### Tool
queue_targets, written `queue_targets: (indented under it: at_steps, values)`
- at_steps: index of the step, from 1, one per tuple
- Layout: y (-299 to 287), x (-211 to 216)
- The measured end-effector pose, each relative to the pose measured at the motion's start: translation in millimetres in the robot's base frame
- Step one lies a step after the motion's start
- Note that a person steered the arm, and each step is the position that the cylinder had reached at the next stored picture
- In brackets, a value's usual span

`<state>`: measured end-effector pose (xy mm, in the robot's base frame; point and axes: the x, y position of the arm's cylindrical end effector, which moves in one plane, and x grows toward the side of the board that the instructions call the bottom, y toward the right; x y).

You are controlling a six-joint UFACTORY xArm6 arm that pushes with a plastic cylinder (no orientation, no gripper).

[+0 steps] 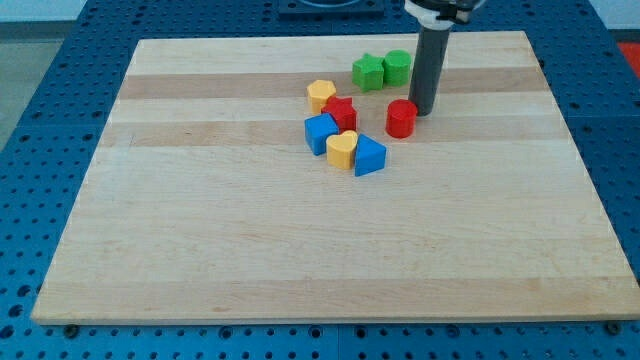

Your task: Move the red circle right to the red star

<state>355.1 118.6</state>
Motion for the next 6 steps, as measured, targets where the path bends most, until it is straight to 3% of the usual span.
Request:
queue_targets:
  at_steps: [3, 6]
  values:
    - [25.7, 29.7]
    - [-44.9, 20.6]
